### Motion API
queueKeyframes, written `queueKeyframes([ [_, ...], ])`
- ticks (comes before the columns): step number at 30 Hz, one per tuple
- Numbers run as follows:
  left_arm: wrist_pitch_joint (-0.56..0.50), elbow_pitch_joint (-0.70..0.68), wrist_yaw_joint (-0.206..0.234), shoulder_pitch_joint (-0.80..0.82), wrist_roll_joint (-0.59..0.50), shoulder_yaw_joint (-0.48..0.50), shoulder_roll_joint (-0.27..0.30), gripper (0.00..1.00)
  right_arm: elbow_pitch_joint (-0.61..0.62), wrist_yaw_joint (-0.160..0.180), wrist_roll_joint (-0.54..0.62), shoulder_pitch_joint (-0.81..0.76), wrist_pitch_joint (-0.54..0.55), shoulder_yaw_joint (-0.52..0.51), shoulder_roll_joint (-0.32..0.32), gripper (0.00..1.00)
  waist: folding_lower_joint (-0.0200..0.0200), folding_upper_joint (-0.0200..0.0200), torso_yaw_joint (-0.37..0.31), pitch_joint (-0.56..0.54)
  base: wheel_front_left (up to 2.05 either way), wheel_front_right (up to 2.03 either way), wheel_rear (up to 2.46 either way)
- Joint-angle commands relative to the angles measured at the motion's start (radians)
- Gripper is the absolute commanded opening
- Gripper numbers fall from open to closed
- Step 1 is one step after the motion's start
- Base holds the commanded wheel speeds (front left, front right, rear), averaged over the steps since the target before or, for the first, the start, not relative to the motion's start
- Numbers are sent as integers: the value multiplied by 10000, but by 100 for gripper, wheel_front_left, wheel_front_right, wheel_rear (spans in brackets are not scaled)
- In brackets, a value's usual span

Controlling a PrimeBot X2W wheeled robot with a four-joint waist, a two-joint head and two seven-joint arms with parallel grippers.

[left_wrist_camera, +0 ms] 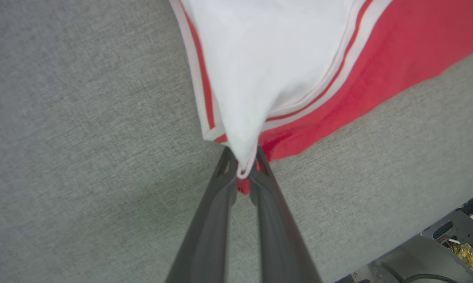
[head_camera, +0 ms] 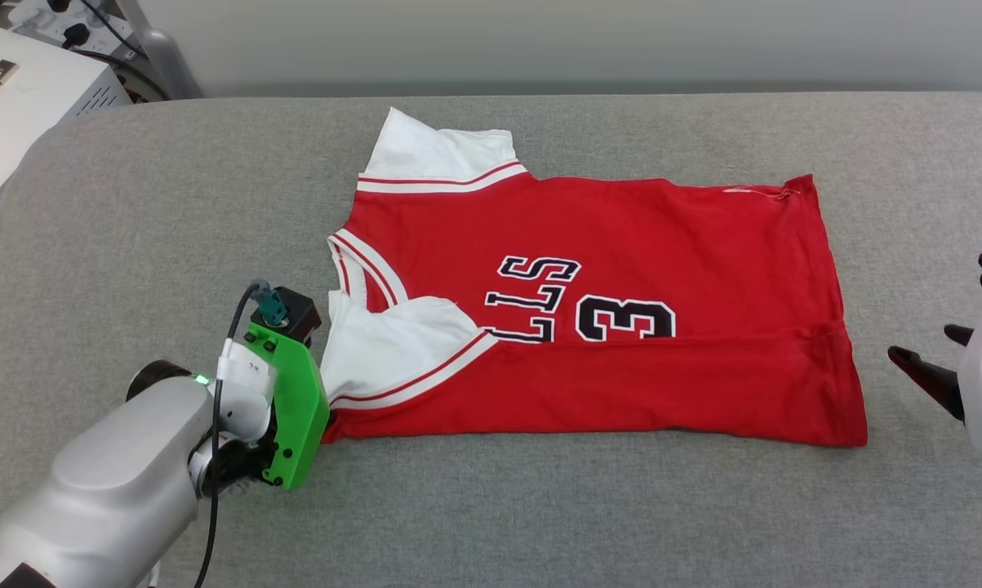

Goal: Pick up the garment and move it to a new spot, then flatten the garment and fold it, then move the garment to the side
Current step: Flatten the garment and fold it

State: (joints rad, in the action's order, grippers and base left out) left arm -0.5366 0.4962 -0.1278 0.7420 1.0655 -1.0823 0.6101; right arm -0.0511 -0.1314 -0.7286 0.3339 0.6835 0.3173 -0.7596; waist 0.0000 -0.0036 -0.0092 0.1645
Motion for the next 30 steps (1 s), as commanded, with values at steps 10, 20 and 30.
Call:
queueKeyframes([
  [10, 528, -472, -28, 696, 118, -318, 162, 0, -880, 7, -379, 252, 1674, 268, 441, 100, 0, 36, 328, 379, 0, 0, 0],
  [20, 821, -510, -28, 954, 187, -594, 203, 0, -2959, 7, -14, 272, 900, 825, 1570, 100, 0, 36, 445, 842, 0, 0, 0],
  [30, 1132, -277, -28, 644, 573, -812, 203, 0, -3701, 7, -320, 453, -425, 1652, 1544, 0, 0, 36, 342, 550, 0, 0, 0],
])
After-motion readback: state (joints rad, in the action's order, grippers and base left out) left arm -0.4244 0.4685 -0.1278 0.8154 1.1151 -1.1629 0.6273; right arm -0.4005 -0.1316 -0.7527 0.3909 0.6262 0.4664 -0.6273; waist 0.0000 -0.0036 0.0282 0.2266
